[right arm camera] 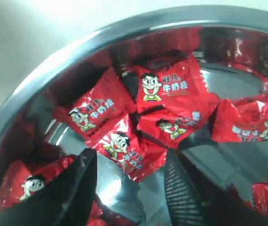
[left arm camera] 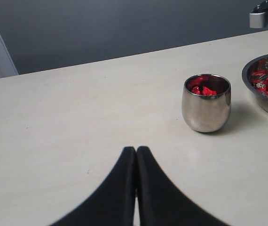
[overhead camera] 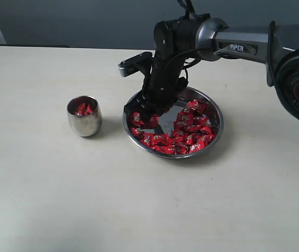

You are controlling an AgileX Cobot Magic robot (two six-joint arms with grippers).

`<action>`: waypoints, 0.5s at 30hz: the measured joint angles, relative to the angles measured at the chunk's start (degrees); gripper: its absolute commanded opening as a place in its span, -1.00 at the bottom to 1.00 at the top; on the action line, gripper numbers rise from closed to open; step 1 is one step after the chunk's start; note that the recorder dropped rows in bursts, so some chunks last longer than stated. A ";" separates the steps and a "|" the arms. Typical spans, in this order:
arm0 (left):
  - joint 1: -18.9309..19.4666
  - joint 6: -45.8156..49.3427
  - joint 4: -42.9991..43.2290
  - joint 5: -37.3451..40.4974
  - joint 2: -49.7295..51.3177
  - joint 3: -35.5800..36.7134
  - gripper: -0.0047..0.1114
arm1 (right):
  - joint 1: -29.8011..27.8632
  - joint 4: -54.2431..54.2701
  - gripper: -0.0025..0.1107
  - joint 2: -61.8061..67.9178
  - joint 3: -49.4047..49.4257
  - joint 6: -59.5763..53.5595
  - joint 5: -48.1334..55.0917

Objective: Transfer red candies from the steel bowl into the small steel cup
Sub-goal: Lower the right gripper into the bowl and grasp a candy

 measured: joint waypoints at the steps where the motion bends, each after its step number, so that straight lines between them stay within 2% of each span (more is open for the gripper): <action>1: 0.00 0.00 0.00 0.00 0.00 0.00 -0.91 | 0.00 0.15 -0.16 0.25 0.00 0.00 -0.11; 6: 0.00 0.00 0.00 0.00 0.00 0.00 -0.91 | 0.00 0.70 -0.16 1.19 0.00 0.00 -0.21; 8: 0.00 0.00 0.00 0.00 0.00 0.00 -0.91 | 0.00 0.70 -0.24 1.32 0.00 0.00 -0.32; 15: 0.00 0.00 0.00 0.00 0.00 0.00 -0.91 | 0.00 0.82 -0.96 1.32 0.00 0.11 -0.43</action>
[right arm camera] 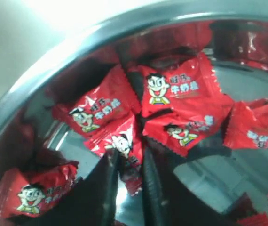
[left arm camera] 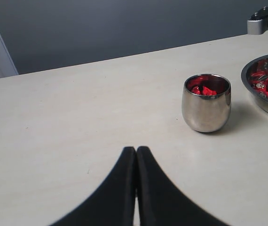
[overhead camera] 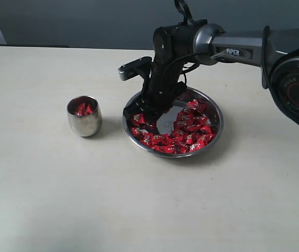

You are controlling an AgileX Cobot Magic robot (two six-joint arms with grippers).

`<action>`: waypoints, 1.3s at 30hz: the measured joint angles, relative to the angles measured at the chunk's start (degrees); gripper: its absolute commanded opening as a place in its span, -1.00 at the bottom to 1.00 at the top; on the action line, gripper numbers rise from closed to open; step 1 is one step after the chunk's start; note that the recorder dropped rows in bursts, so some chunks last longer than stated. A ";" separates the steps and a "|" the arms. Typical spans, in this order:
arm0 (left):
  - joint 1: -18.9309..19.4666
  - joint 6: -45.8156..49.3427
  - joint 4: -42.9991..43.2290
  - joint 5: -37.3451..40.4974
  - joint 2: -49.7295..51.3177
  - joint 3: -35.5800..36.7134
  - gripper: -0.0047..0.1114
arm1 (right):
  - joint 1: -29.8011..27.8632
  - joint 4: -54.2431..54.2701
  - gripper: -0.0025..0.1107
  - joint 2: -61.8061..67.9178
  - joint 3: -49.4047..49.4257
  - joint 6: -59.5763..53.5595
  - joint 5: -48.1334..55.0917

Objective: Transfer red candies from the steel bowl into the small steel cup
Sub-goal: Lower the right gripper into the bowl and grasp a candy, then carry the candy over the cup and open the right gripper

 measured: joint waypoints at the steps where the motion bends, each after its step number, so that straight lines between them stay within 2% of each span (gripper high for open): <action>1: 0.00 0.00 0.00 0.00 0.00 0.00 -0.91 | 0.00 0.20 -0.97 -0.10 0.00 0.15 0.00; 24: 0.00 0.00 0.00 0.00 0.00 0.00 -0.91 | 0.00 2.50 -0.97 -8.42 -0.11 0.15 -0.03; 28: 0.00 0.00 0.00 0.00 0.00 0.00 -0.91 | 0.00 6.99 -0.97 -10.15 -0.11 -0.84 -1.84; 34: 0.00 0.00 0.00 0.00 0.00 0.00 -0.91 | 0.39 23.39 -0.97 -10.85 -0.11 -10.44 -4.16; 39: 0.00 0.00 0.00 0.00 0.00 0.00 -0.91 | 2.72 28.52 -0.97 -10.85 -0.11 -14.31 -7.51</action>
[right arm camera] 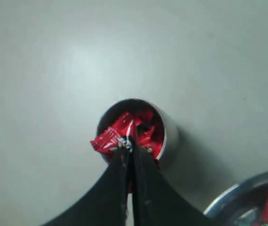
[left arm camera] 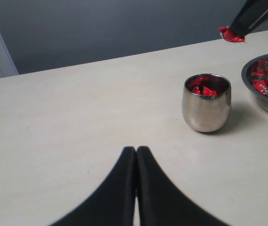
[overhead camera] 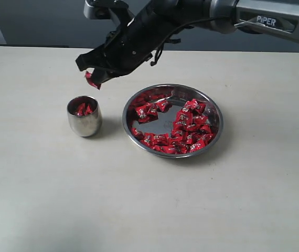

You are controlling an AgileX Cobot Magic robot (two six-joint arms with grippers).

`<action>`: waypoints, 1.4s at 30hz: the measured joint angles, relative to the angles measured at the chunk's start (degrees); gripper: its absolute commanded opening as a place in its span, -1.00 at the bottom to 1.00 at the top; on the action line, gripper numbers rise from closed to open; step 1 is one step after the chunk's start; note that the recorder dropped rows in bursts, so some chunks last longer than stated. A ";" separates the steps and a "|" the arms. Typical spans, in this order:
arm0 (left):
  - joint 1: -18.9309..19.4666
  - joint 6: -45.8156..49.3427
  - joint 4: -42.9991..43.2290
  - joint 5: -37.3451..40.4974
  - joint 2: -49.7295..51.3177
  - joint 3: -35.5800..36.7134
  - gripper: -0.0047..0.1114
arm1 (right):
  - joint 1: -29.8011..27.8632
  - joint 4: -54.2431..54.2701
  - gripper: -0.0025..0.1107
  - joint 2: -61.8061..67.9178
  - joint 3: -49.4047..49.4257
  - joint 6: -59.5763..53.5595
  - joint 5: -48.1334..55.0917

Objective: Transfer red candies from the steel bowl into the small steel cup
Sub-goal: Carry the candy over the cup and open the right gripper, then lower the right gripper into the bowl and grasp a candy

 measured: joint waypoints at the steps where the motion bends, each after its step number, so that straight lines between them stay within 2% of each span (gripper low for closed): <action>1: 0.00 0.00 0.00 0.00 0.00 0.00 -0.91 | 0.56 0.22 -0.97 0.11 0.00 -0.13 -0.71; 11: 0.00 0.00 0.00 0.00 0.00 0.00 -0.91 | 3.46 0.71 -0.94 4.14 0.00 -0.74 -4.40; 12: 0.00 0.00 0.00 0.00 0.00 0.00 -0.91 | 3.46 0.71 -0.89 4.55 0.00 -0.74 -4.55; 13: 0.00 0.00 0.00 0.00 0.00 0.00 -0.91 | 3.46 0.71 -0.71 4.67 0.00 -0.74 -4.53; 14: 0.00 0.00 0.00 0.00 0.00 0.00 -0.91 | 3.46 0.71 -0.62 4.67 0.00 -0.74 -4.87; 15: 0.00 0.00 0.00 0.00 0.00 0.00 -0.91 | 3.46 0.71 -0.43 4.67 0.00 -0.74 -5.16; 17: 0.00 0.00 0.00 0.00 0.00 0.00 -0.91 | 3.46 0.71 -0.33 4.76 0.00 -0.74 -5.53; 23: 0.00 0.00 0.00 0.00 0.00 0.00 -0.91 | 3.46 -1.71 -0.34 4.76 0.00 -0.73 -5.32; 28: 0.00 0.00 0.00 0.00 0.00 0.00 -0.91 | 1.55 -22.75 -0.34 1.16 0.00 11.97 3.67; 31: 0.00 0.00 0.00 0.00 0.00 0.00 -0.91 | 0.10 -27.82 -0.34 0.47 0.00 15.11 7.37; 36: 0.00 0.00 0.00 0.00 0.00 0.00 -0.91 | -2.02 -29.86 -0.34 0.60 0.00 16.69 9.10; 42: 0.00 0.00 0.00 0.00 0.00 0.00 -0.91 | -2.59 -28.91 -0.34 2.58 0.00 17.06 6.40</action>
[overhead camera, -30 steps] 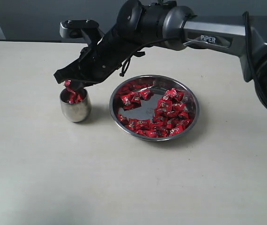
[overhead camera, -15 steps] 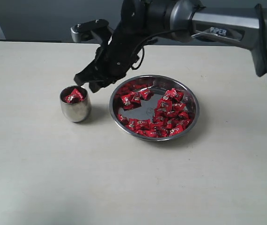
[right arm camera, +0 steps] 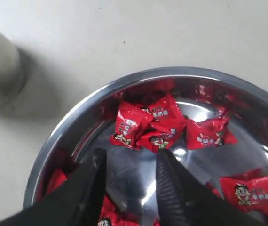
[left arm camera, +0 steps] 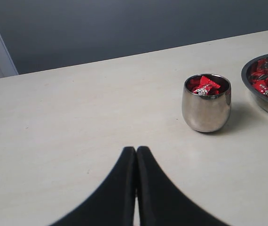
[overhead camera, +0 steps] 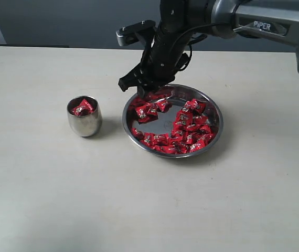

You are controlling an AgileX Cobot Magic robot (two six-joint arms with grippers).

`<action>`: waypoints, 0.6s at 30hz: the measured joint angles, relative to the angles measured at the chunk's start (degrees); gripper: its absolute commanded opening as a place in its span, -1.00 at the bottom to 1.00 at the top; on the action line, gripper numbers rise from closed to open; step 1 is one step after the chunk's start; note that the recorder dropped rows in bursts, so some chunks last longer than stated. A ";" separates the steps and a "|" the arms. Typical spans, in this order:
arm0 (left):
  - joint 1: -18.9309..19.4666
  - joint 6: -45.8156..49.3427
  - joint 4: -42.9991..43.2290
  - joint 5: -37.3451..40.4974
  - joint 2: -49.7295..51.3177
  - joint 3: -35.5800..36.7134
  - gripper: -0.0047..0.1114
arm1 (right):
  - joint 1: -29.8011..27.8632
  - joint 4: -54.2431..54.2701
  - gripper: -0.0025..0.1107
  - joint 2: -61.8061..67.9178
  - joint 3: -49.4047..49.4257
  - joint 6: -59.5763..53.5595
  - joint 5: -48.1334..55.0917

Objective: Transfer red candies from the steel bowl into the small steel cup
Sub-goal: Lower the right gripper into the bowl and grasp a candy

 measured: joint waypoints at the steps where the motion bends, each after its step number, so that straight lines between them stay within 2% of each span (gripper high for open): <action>1: 0.00 0.00 0.00 0.00 0.00 0.00 -0.91 | 0.00 0.25 -0.34 0.68 0.00 0.00 -0.22; 18: 0.00 0.00 0.00 0.00 0.00 0.00 -0.91 | 0.00 4.05 -0.34 7.63 0.00 0.00 -4.70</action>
